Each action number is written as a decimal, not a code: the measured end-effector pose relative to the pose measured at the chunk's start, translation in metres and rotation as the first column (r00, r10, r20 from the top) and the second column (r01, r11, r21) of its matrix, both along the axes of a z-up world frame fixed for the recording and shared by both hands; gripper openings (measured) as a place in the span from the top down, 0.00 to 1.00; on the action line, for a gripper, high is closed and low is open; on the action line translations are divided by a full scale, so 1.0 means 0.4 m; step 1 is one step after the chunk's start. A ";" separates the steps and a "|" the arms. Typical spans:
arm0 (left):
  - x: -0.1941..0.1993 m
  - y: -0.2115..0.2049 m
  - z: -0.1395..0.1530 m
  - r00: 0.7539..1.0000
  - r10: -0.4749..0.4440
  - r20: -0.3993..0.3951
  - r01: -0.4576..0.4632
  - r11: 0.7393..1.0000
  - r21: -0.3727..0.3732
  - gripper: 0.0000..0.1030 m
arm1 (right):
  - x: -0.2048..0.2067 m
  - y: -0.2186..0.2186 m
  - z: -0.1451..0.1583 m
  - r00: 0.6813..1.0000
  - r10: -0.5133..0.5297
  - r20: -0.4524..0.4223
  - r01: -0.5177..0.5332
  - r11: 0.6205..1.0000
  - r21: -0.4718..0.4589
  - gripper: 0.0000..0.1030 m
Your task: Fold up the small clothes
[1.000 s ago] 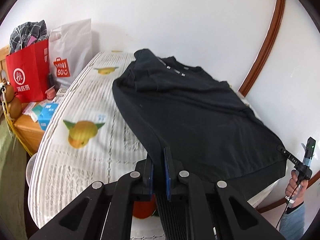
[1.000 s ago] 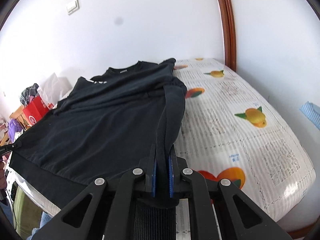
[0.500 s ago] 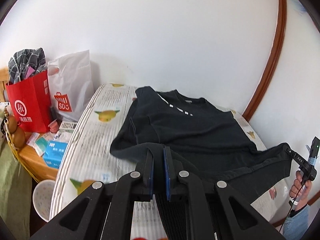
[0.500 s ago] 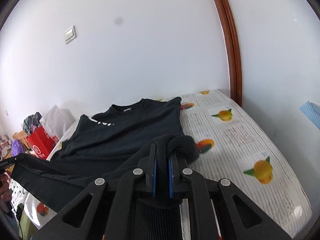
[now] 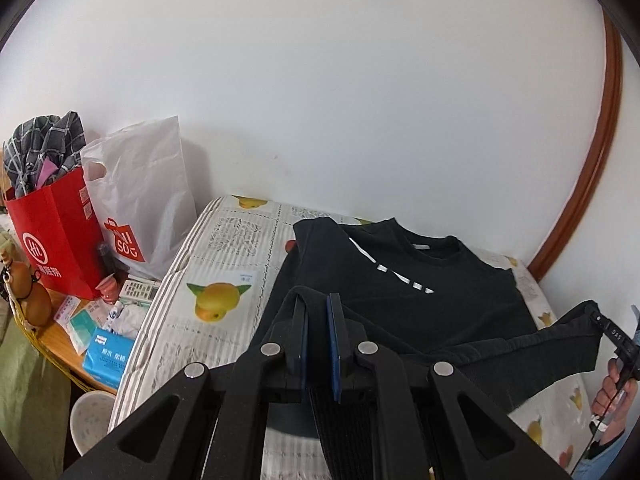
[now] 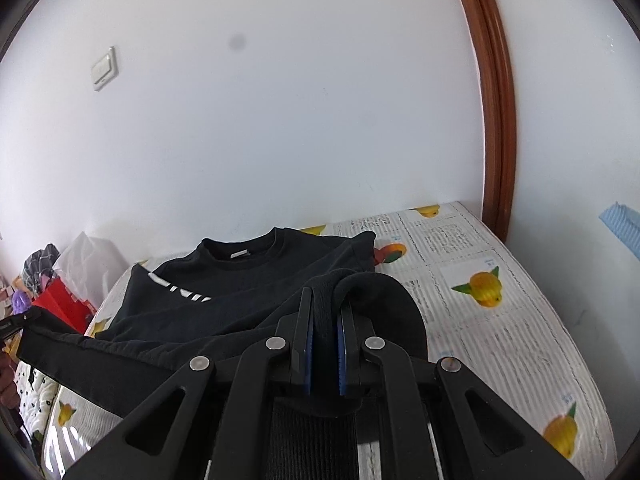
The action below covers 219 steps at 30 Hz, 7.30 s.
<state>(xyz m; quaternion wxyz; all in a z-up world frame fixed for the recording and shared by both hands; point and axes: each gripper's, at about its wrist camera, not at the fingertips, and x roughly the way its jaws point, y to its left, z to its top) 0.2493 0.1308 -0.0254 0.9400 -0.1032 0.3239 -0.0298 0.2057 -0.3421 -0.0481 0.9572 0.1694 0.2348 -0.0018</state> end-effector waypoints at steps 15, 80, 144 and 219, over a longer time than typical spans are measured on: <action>0.173 -0.001 -0.180 0.988 0.033 -0.153 -0.020 0.996 0.084 0.92 | 0.284 0.019 -0.187 0.977 -0.045 -0.208 0.039 0.999 -0.030 0.91; -0.242 0.012 -0.294 0.948 -0.093 -0.305 0.103 0.995 0.018 0.83 | -0.115 -0.048 -0.287 0.938 -0.120 -0.325 0.104 0.992 -0.067 0.88; -0.202 -0.305 -0.178 0.918 -0.369 -0.148 0.357 0.929 -0.101 0.74 | -0.210 0.239 -0.277 0.918 0.178 -0.354 -0.181 0.983 0.024 0.93; 0.038 -0.080 -0.196 0.953 -0.234 -0.193 0.258 0.960 0.108 0.87 | 0.218 0.100 -0.247 0.937 0.008 -0.349 -0.084 0.975 -0.204 0.81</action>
